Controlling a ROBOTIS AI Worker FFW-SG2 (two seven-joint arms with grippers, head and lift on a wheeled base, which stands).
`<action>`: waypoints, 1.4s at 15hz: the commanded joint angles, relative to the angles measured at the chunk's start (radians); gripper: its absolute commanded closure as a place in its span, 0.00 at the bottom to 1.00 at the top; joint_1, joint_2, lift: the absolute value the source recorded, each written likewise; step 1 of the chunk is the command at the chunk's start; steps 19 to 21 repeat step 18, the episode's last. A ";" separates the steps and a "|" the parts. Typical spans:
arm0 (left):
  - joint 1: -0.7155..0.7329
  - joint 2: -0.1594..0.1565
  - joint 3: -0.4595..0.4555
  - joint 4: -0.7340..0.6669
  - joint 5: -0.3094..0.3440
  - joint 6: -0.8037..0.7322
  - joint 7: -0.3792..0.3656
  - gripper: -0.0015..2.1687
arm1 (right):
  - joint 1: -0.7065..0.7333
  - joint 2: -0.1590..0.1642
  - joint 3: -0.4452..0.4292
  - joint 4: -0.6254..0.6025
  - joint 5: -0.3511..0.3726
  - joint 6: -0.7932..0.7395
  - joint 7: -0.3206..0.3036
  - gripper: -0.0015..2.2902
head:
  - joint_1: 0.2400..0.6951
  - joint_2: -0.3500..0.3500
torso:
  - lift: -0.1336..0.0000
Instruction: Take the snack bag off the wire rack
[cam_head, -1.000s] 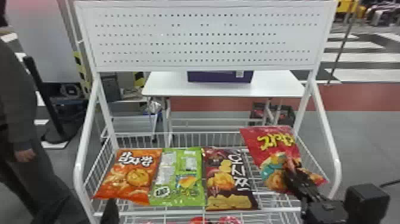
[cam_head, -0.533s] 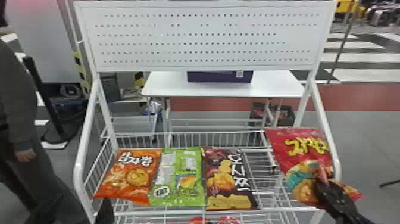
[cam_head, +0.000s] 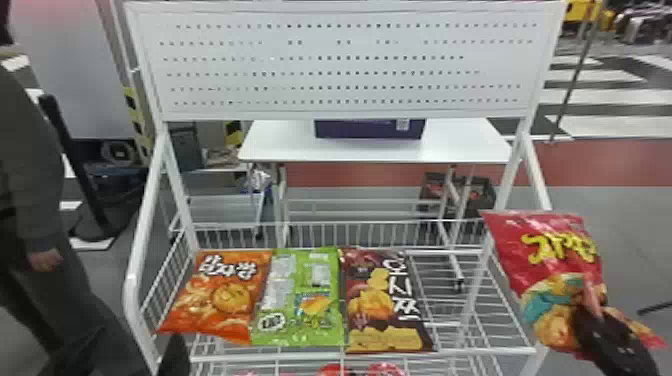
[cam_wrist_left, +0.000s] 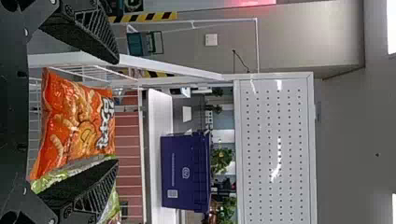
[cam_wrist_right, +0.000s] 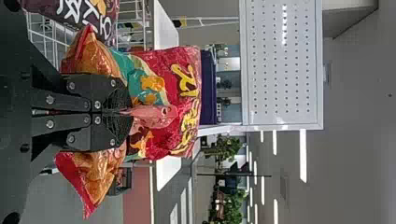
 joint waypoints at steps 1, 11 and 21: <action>0.008 -0.004 0.006 -0.005 0.000 -0.002 0.000 0.06 | 0.004 0.000 -0.001 -0.001 0.000 -0.005 0.000 0.80 | 0.57 0.50 | 1.00; 0.012 -0.006 0.007 -0.008 -0.002 -0.008 0.000 0.06 | 0.013 0.000 -0.001 -0.004 0.001 -0.024 0.000 0.80 | 0.57 0.50 | 1.00; 0.021 -0.004 0.013 -0.011 0.000 -0.024 0.000 0.06 | 0.020 0.000 -0.001 -0.008 0.003 -0.027 0.000 0.80 | 0.57 0.50 | 1.00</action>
